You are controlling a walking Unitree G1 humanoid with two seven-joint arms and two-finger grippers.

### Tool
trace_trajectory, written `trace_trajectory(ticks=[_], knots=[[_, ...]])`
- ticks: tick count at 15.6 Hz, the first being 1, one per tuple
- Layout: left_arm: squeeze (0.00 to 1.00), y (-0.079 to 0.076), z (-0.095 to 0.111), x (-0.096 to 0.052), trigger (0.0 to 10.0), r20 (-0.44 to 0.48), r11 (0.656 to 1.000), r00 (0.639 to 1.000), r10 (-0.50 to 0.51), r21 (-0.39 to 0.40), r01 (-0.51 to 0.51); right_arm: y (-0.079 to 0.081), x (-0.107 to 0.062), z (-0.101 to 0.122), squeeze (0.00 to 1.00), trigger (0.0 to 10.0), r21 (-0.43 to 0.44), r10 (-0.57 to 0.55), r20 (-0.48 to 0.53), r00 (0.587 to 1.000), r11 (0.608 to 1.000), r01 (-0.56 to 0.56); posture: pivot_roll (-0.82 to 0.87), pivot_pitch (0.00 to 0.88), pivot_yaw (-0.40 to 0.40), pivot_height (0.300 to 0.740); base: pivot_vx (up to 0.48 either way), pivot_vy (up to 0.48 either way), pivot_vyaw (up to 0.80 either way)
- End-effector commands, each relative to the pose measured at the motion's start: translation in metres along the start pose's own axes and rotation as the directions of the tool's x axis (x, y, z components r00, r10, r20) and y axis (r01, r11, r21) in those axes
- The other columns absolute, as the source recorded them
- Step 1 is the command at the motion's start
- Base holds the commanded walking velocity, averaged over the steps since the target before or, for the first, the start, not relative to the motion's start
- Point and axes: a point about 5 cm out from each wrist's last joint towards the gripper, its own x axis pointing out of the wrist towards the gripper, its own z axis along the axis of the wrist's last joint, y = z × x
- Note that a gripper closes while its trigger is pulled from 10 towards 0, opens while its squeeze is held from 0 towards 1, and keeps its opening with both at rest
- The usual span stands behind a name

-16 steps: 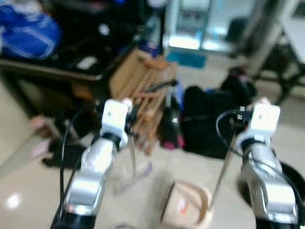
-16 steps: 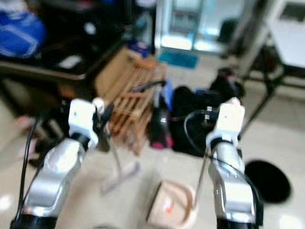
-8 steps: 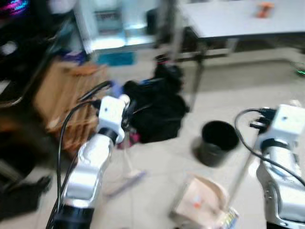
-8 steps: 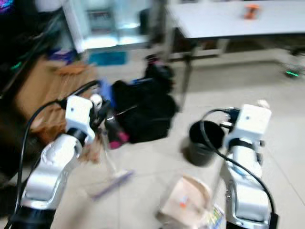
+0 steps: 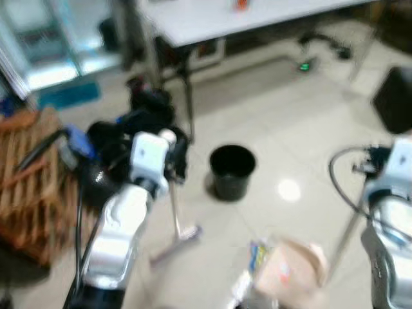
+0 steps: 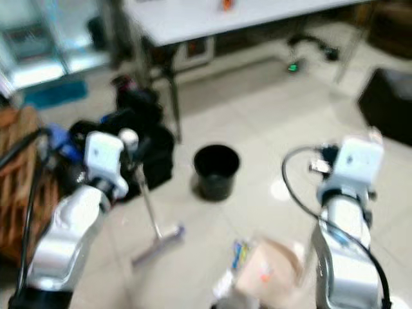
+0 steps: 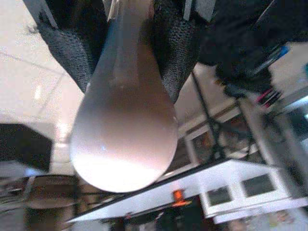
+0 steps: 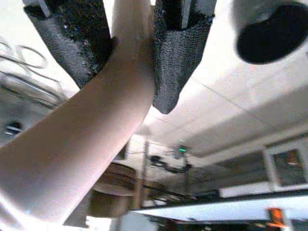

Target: Sweep floor

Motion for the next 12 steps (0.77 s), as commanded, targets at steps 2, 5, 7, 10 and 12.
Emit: trace_trajectory(ticks=[2, 5, 7, 10, 12], knots=[[0.0, 0.0063, 0.0107, -0.0059, 10.0, 0.041, 1.0, 0.999, 0.005, 0.016, -0.005, 0.0111, -0.0032, 0.0033, 0.0, 10.0, 0.011, 0.043, -0.008, 0.999, 0.999, -0.043, -0.05, 0.066, 0.034, 0.74, 0.0, 0.0, -0.8], [0.0, 0.0055, 0.0084, -0.0039, 10.0, 0.03, 1.0, 0.999, 0.011, 0.018, -0.012, 0.013, -0.0022, 0.0043, 0.0, 10.0, 0.013, 0.05, -0.01, 0.999, 0.999, -0.049, -0.06, 0.068, 0.038, 0.74, 0.0, 0.0, -0.8], [0.0, 0.0069, 0.0102, -0.0011, 10.0, 0.031, 1.0, 0.999, 0.02, 0.016, -0.021, 0.0098, -0.0026, 0.005, 0.0, 10.0, 0.02, 0.028, -0.015, 0.999, 0.999, -0.028, -0.06, 0.064, 0.047, 0.74, 0.0, 0.0, -0.8], [0.0, 0.0077, 0.0118, 0.0025, 10.0, 0.033, 0.999, 0.999, 0.005, 0.032, -0.006, 0.0131, -0.0051, 0.0016, 0.0, 10.0, 0.021, 0.042, -0.037, 0.998, 0.999, -0.042, -0.06, 0.072, 0.049, 0.74, 0.0, 0.092, -0.8], [0.0, 0.0113, 0.0124, 0.0017, 10.0, 0.034, 0.999, 0.999, 0.017, 0.034, -0.018, 0.0171, -0.0061, 0.0015, 0.0, 10.0, 0.011, 0.072, -0.04, 0.997, 0.997, -0.072, -0.06, 0.073, 0.045, 0.74, 0.0, 0.317, 0.0]])
